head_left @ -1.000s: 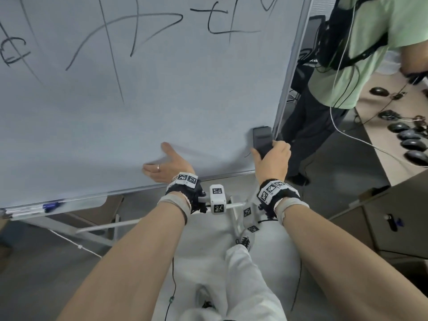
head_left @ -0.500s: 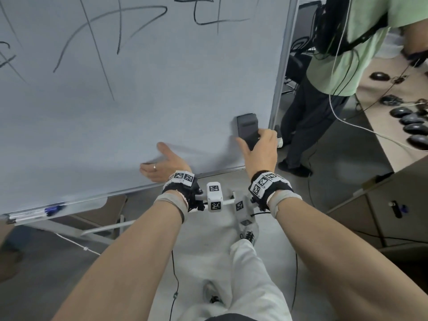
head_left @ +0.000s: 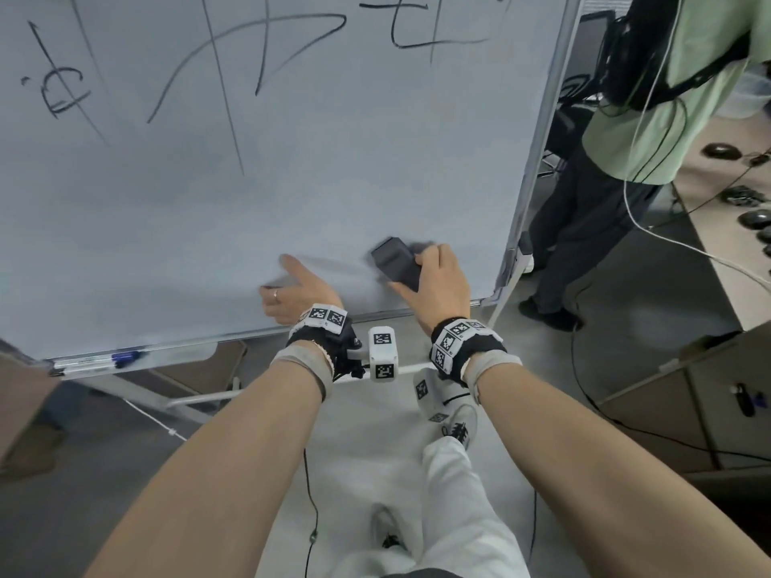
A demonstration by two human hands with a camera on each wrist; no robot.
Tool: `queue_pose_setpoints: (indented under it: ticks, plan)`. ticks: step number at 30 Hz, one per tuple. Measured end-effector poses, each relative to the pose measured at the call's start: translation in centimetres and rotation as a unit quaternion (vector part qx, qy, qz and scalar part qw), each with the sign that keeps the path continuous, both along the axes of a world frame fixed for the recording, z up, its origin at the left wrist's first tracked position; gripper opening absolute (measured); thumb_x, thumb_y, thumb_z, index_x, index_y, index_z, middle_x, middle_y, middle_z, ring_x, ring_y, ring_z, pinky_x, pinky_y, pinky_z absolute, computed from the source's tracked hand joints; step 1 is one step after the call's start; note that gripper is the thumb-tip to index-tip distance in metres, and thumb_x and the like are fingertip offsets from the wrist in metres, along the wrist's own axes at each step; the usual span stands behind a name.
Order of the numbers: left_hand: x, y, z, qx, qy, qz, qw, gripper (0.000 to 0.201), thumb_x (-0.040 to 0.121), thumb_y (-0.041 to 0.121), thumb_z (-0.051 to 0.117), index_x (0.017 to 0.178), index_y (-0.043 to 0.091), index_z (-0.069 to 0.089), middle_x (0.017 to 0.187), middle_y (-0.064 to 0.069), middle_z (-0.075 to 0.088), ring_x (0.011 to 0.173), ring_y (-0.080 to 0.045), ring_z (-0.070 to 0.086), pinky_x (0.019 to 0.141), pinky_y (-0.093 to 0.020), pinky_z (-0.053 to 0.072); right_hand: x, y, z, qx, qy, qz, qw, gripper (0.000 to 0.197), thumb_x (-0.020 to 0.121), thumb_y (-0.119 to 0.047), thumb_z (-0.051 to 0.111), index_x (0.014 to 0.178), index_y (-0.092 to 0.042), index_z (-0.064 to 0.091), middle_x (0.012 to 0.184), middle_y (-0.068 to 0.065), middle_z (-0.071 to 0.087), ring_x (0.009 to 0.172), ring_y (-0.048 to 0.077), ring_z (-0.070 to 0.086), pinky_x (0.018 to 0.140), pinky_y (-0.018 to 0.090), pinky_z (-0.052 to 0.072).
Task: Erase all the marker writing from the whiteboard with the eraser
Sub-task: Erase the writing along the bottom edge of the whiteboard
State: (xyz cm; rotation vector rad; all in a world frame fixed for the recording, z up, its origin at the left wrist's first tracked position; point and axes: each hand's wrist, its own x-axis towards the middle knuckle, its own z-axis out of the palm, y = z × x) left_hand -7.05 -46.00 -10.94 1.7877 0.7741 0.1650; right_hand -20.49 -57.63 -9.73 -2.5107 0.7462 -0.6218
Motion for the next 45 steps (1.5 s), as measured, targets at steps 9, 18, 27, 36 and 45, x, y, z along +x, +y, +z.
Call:
queue_pose_setpoints:
  ticks: [9, 18, 27, 36, 45]
  plan:
    - [-2.4, -2.6, 6.6, 0.007, -0.115, -0.033, 0.993, 0.096, 0.087, 0.064, 0.039, 0.151, -0.006, 0.026, 0.159, -0.021, 0.025, 0.143, -0.040, 0.032, 0.113, -0.050, 0.029, -2.0, -3.0, 5.9, -0.023, -0.044, -0.095, 0.994, 0.056, 0.090, -0.051, 0.067, 0.123, -0.008, 0.053, 0.119, 0.010, 0.055, 0.107, 0.032, 0.055, 0.078, 0.045, 0.052]
    - [-0.8, -3.8, 16.1, -0.048, -0.139, -0.071, 0.987, 0.099, 0.092, 0.059, 0.051, 0.157, 0.002, 0.004, 0.166, -0.010, 0.002, 0.153, -0.027, 0.008, 0.118, -0.052, 0.013, -0.8, -6.7, 17.8, -0.054, -0.164, -0.200, 0.965, 0.064, 0.098, -0.055, 0.052, 0.144, -0.010, 0.044, 0.134, 0.012, 0.051, 0.126, 0.030, 0.047, 0.093, 0.045, 0.046]
    - [-0.1, -0.9, 17.7, -0.119, -0.087, -0.007, 0.989, 0.078, 0.101, 0.051, 0.042, 0.156, 0.003, 0.015, 0.164, -0.013, 0.011, 0.150, -0.031, 0.014, 0.117, -0.035, 0.011, 0.8, -8.1, 21.2, -0.006, -0.198, -0.236, 0.951, 0.063, 0.095, -0.055, 0.056, 0.138, -0.012, 0.043, 0.134, 0.010, 0.049, 0.119, 0.031, 0.054, 0.077, 0.043, 0.048]
    - [2.9, 4.2, 17.0, -0.148, -0.071, -0.019, 0.986, 0.067, 0.102, 0.054, 0.035, 0.149, 0.007, 0.034, 0.157, -0.011, 0.026, 0.140, -0.033, 0.029, 0.115, -0.040, 0.020, 8.9, 1.5, 20.1, -0.061, -0.246, -0.063, 0.965, 0.058, 0.073, -0.059, 0.076, 0.115, -0.023, 0.057, 0.108, 0.002, 0.055, 0.096, 0.026, 0.056, 0.077, 0.037, 0.051]
    - [7.7, 13.6, 13.9, 0.037, -0.031, -0.152, 0.987, 0.050, 0.107, 0.028, 0.016, 0.155, 0.015, 0.020, 0.159, -0.022, 0.023, 0.147, -0.036, 0.018, 0.117, -0.044, 0.020, 14.1, 9.9, 14.1, -0.309, -0.090, 0.162, 0.933, 0.056, 0.066, -0.047, 0.087, 0.116, -0.031, 0.067, 0.102, 0.006, 0.058, 0.092, 0.030, 0.055, 0.079, 0.040, 0.043]
